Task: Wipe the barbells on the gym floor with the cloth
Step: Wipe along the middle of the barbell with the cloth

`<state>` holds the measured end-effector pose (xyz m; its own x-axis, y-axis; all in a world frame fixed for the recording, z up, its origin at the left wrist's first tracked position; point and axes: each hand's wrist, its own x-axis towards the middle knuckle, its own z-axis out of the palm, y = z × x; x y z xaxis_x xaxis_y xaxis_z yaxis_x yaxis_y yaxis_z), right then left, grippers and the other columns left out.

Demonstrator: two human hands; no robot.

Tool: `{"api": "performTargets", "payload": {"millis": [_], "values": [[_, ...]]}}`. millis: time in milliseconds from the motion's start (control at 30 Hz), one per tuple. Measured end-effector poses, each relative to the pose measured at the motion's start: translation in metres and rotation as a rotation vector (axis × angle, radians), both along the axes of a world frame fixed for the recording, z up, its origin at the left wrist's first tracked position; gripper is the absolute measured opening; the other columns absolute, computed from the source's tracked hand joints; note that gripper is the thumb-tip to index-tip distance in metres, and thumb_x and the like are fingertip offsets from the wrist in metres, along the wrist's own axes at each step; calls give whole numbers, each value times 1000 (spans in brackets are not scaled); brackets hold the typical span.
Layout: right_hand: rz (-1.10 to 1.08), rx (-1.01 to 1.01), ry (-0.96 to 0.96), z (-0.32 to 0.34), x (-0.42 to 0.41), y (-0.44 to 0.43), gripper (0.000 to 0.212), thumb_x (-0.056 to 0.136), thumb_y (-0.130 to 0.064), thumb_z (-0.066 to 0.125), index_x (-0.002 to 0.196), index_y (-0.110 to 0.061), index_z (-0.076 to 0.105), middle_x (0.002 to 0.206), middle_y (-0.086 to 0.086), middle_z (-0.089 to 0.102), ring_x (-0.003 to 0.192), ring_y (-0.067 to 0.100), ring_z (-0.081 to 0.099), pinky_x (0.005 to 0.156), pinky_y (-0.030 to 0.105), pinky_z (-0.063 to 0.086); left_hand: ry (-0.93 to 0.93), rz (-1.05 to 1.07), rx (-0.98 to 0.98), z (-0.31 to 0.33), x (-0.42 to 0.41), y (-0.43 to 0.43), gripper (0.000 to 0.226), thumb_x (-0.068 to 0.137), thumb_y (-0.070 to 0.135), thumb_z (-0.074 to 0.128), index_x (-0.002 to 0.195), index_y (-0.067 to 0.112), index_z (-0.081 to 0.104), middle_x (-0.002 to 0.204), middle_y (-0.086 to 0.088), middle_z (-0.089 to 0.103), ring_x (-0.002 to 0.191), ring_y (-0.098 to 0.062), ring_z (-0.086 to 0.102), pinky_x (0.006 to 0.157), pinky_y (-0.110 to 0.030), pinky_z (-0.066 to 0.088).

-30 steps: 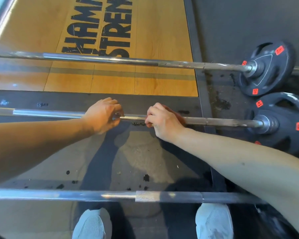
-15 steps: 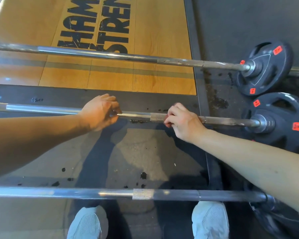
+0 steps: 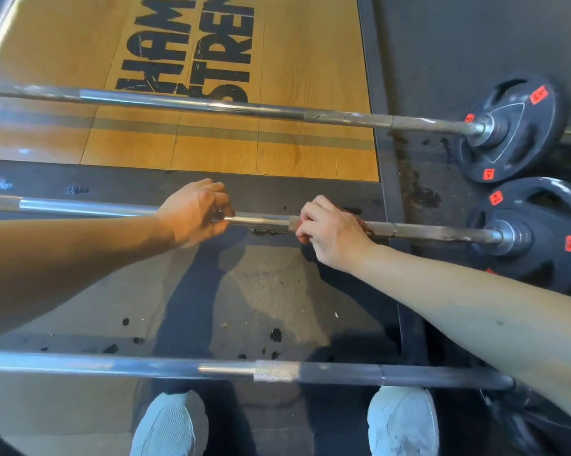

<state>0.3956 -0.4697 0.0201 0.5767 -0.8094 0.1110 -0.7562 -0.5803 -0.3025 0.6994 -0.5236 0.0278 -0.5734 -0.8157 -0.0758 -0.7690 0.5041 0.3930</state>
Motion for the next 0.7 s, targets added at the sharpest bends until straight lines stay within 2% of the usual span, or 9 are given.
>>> {"api": "performTargets", "payload": {"millis": [100, 267, 400, 567, 700], "values": [[-3, 18, 27, 4, -25, 3, 17, 76, 2, 81, 77, -14, 72, 95, 3, 58, 95, 24, 54, 62, 27, 48, 17, -12, -12, 0, 1, 3, 15, 78, 13, 84, 92, 17, 79, 88, 1, 64, 79, -19, 53, 71, -26, 42], [6, 16, -10, -2, 16, -3, 18, 76, 3, 81, 77, -12, 71, 94, 4, 56, 93, 22, 52, 58, 35, 55, 12, 1, 3, 1, 1, -1, 16, 80, 13, 82, 95, 17, 78, 91, 2, 64, 83, -17, 52, 74, -27, 42], [21, 36, 68, 2, -27, 1, 18, 75, 0, 82, 80, -14, 73, 97, 3, 58, 98, 22, 53, 65, 32, 56, 19, -11, -4, -1, 1, 0, 14, 80, 13, 82, 94, 16, 78, 90, 3, 63, 82, -18, 51, 73, -26, 40], [27, 38, 90, -1, 16, -1, 21, 70, 3, 85, 81, -11, 74, 97, 4, 59, 98, 24, 54, 63, 36, 58, 23, -6, -14, -1, 2, -1, 14, 80, 13, 82, 94, 15, 78, 88, 3, 62, 81, -18, 51, 72, -26, 40], [31, 15, 130, 2, -21, 6, 22, 69, 1, 87, 83, -12, 77, 100, 5, 62, 101, 27, 57, 64, 36, 60, 45, -18, -24, -3, 2, 2, 14, 80, 15, 83, 94, 16, 78, 88, 1, 62, 79, -14, 47, 71, -26, 39]]}}
